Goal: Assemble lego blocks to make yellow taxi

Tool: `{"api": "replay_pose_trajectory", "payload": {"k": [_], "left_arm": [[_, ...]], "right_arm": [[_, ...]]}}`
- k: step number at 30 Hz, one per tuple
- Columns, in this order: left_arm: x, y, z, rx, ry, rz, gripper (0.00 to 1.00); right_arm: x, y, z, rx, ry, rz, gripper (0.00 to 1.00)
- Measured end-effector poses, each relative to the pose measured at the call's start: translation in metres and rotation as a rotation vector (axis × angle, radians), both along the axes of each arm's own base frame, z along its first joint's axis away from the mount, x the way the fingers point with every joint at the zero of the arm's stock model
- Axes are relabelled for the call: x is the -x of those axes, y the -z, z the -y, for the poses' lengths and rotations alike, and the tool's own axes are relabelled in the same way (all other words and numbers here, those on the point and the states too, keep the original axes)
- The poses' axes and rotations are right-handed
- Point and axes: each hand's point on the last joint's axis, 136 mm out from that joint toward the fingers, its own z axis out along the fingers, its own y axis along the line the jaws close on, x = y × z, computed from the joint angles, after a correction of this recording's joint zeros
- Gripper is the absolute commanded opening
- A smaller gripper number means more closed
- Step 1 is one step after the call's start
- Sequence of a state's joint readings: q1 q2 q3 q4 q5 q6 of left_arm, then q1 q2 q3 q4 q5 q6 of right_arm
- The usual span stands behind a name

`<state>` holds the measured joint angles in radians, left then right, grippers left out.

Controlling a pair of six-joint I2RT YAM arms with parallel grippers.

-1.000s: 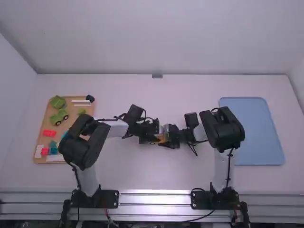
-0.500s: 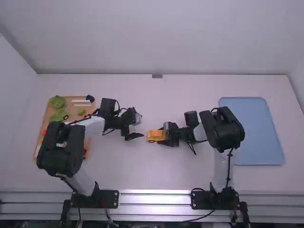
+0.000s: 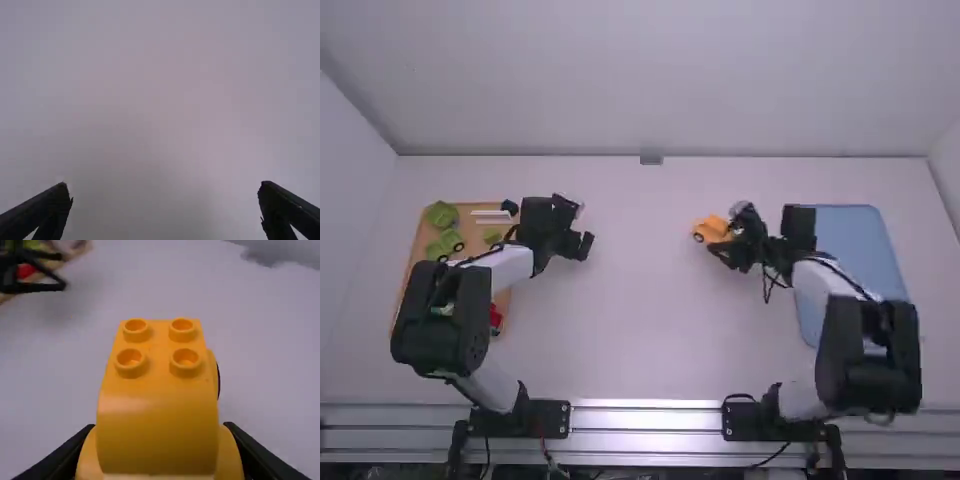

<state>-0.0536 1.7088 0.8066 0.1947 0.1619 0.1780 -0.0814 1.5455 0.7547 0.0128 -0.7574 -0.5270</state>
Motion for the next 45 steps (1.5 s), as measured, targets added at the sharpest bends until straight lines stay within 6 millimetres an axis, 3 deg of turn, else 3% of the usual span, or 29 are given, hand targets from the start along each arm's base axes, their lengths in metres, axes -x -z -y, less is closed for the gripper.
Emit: {"api": "replay_pose_trajectory", "payload": {"k": [1, 3, 8, 9, 10, 11, 13, 17, 18, 19, 20, 22, 23, 25, 29, 34, 37, 39, 42, 45], "left_arm": [[-0.001, 0.001, -0.009, -0.006, -0.071, -0.006, 0.99], [-0.002, 0.001, -0.015, -0.004, -0.127, -0.009, 0.99], [-0.012, -0.007, -0.025, 0.053, -0.262, 0.028, 0.99], [-0.012, -0.008, -0.025, 0.06, -0.271, 0.03, 0.99], [-0.014, -0.009, -0.026, 0.08, -0.298, 0.036, 0.99], [-0.014, -0.01, -0.027, 0.091, -0.312, 0.038, 0.99], [-0.016, -0.011, -0.028, 0.114, -0.34, 0.042, 0.99], [-0.016, -0.012, -0.028, 0.133, -0.359, 0.041, 0.99], [-0.016, -0.012, -0.028, 0.138, -0.365, 0.04, 0.99], [-0.016, -0.012, -0.028, 0.139, -0.366, 0.04, 0.99], [-0.016, -0.012, -0.028, 0.143, -0.369, 0.04, 0.99], [-0.016, -0.012, -0.028, 0.146, -0.372, 0.039, 0.99], [-0.016, -0.012, -0.028, 0.147, -0.373, 0.038, 0.99], [-0.016, -0.012, -0.028, 0.148, -0.373, 0.038, 0.99], [-0.016, -0.011, -0.028, 0.147, -0.373, 0.037, 0.99], [0.001, 0.0, -0.023, 0.113, -0.321, -0.051, 0.99], [0.017, -0.003, -0.019, 0.044, -0.277, -0.177, 0.99], [0.018, -0.014, -0.017, 0.013, -0.266, -0.202, 0.99], [0.005, -0.056, 0.004, -0.024, -0.216, -0.159, 0.99], [-0.008, -0.093, 0.046, -0.017, -0.127, -0.055, 0.99]], "right_arm": [[0.001, -0.011, 0.035, 0.091, 0.132, 0.0, 0.41], [-0.001, -0.021, 0.066, 0.165, 0.251, 0.021, 0.41], [-0.008, -0.063, 0.177, 0.292, 0.683, 0.179, 0.5], [-0.008, -0.065, 0.186, 0.292, 0.719, 0.193, 0.5], [-0.003, -0.065, 0.214, 0.292, 0.826, 0.21, 0.51], [0.0, -0.063, 0.227, 0.289, 0.876, 0.216, 0.51], [0.011, -0.04, 0.26, 0.266, 1.008, 0.166, 0.52], [0.027, 0.015, 0.286, 0.226, 1.102, -0.004, 0.53], [0.034, 0.04, 0.287, 0.207, 1.112, -0.092, 0.55], [0.035, 0.044, 0.286, 0.201, 1.113, -0.111, 0.56], [0.041, 0.063, 0.285, 0.187, 1.113, -0.186, 0.57], [0.045, 0.085, 0.282, 0.166, 1.105, -0.297, 0.76], [0.045, 0.087, 0.282, 0.163, 1.105, -0.309, 0.96], [0.042, 0.088, 0.284, 0.161, 1.102, -0.348, 0.99], [0.035, 0.071, 0.286, 0.191, 1.1, -0.404, 0.99], [0.044, 0.029, 0.259, 0.255, 1.068, -0.524, 0.99], [0.035, -0.02, 0.224, 0.308, 0.976, -0.51, 0.99], [0.03, -0.037, 0.203, 0.325, 0.923, -0.499, 0.99], [0.021, -0.065, 0.15, 0.366, 0.775, -0.462, 0.99], [0.007, -0.075, 0.092, 0.399, 0.621, -0.383, 0.99]]}}
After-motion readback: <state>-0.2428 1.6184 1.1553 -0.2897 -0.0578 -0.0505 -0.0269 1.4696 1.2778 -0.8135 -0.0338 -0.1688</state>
